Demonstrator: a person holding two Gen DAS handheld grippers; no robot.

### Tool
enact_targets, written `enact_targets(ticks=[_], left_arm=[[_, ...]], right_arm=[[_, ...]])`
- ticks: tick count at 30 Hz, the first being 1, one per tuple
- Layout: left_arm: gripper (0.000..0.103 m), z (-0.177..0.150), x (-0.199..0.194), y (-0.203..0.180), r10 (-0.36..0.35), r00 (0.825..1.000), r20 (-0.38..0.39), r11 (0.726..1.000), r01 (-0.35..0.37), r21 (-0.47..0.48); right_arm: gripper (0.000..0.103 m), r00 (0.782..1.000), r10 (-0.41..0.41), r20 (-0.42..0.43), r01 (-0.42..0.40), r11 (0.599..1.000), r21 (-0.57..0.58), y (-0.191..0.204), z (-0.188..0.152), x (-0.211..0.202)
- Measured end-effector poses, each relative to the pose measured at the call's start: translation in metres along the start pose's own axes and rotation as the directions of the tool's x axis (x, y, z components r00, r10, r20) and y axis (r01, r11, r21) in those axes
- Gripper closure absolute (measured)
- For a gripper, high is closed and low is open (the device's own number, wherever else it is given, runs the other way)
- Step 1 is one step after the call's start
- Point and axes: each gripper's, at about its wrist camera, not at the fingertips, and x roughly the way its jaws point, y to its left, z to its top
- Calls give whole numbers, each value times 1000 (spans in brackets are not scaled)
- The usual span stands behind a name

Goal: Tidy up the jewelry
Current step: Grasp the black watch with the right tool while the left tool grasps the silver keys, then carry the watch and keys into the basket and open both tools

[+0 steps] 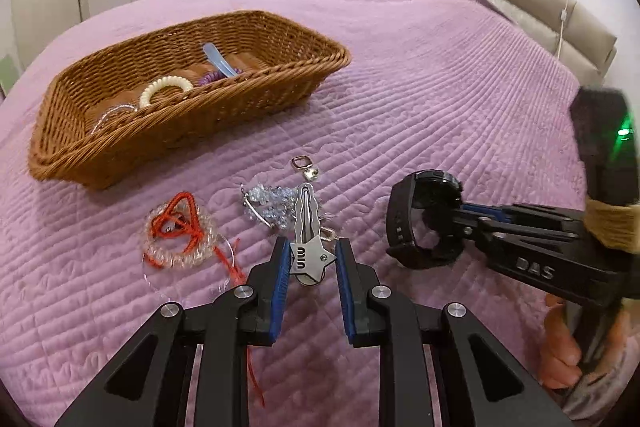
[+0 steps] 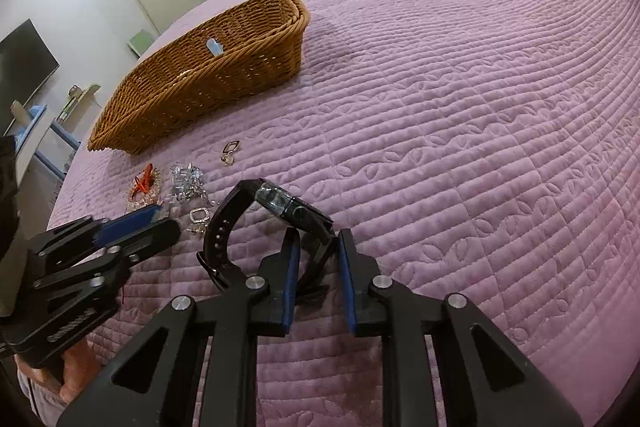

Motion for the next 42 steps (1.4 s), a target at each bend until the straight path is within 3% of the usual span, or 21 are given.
enact_targets(ticks=[5,17,28,33,42], left_arm=[[80,-8,-26,4,-48,997,62,998,51,-39],[80,10,-84,0,-46,975,216,999,51,-18],[80,63,-118,34,23,945,327,998,-4,-59],[80,89,-113,60,49,936,350,994,-12,-108],[80,128,-43,134,114,962,248,963,-46,-264]], right_arm=[[86,1000,22,4,-22,1000,-2,-3,-3,-4],[89,996,70,51,-69,997,-29,3,9,-30],[89,970,116,212,-89,987,-131,42,92,-67],[89,960,116,255,-71,981,-179,66,136,-62],[89,981,67,183,-18,967,-255,102,194,12]])
